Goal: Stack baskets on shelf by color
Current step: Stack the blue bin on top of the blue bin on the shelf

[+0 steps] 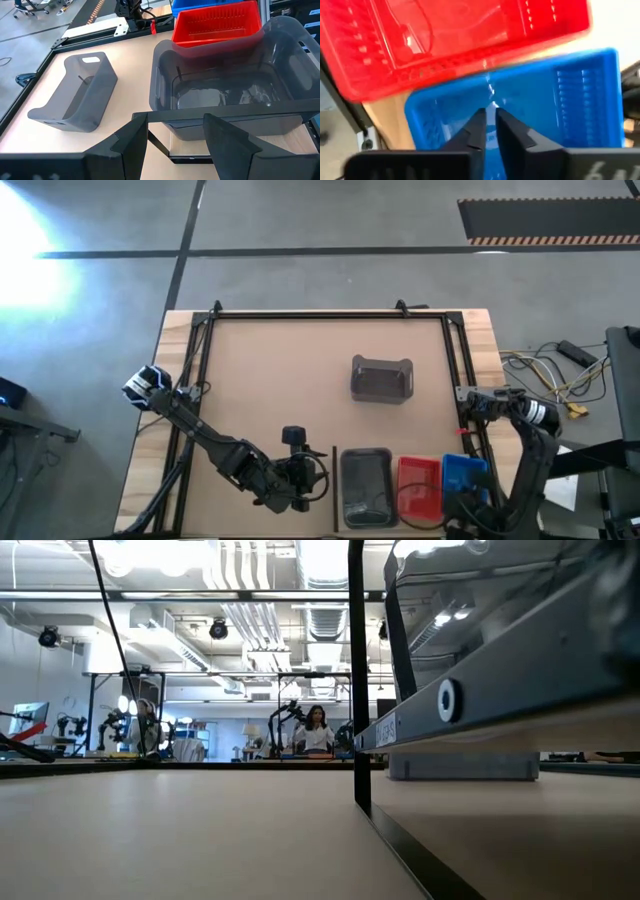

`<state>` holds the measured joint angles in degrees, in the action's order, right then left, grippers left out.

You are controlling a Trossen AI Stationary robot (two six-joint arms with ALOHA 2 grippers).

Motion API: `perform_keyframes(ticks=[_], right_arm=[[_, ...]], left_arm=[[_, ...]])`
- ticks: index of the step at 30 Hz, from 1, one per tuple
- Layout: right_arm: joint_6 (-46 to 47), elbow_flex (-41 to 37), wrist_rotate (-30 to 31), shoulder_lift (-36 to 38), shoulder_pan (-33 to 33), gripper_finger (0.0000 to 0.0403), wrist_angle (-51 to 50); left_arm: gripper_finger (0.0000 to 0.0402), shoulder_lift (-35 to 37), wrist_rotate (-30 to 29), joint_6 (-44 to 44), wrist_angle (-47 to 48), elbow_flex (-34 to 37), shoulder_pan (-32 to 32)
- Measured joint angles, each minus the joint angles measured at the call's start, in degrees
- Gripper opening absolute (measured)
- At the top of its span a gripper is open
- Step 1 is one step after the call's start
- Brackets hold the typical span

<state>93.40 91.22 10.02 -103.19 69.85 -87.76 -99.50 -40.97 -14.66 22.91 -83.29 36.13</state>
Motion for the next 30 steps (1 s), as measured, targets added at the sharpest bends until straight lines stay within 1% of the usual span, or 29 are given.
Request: perform_keyframes(ticks=[2,5,8,10,19,23,26,28,30], right_arm=[[-2.23,-0.32,0.28,-0.03,-0.36,0.0018,0.36],[-4.42,0.00,0.47,0.01,-0.35,0.0010,0.93],[-6.07,0.76,-0.71,0.11,0.65,0.0009,1.77],[-6.34,0.92,-2.69,0.12,1.43,0.0009,1.91],[-4.96,0.92,-8.47,0.12,5.68,0.0009,2.80],[-4.87,0.99,-12.54,0.24,6.15,0.0009,2.78],[-4.87,1.01,-13.73,0.45,6.15,0.0009,2.85],[-4.87,1.03,-13.65,0.64,6.15,0.0009,2.83],[-4.58,1.38,-10.76,0.67,6.13,0.0009,2.46]], left_arm=[[0.0176,0.00,0.02,0.00,0.01,0.00,0.01],[0.0176,0.00,0.09,-0.04,0.01,0.00,0.01],[0.0176,0.00,0.15,-0.07,0.01,0.03,0.01],[0.0176,0.00,0.15,-0.11,-0.01,0.04,0.01],[0.0176,0.00,0.17,-0.18,-0.20,0.06,0.01],[0.0176,0.00,0.18,-0.21,-0.23,0.14,0.01],[0.0176,0.00,0.20,-0.20,-0.25,0.15,0.01],[0.0176,0.00,0.20,-0.20,-0.27,0.15,0.01],[0.0176,0.00,0.20,-0.20,-0.32,0.15,0.01]])
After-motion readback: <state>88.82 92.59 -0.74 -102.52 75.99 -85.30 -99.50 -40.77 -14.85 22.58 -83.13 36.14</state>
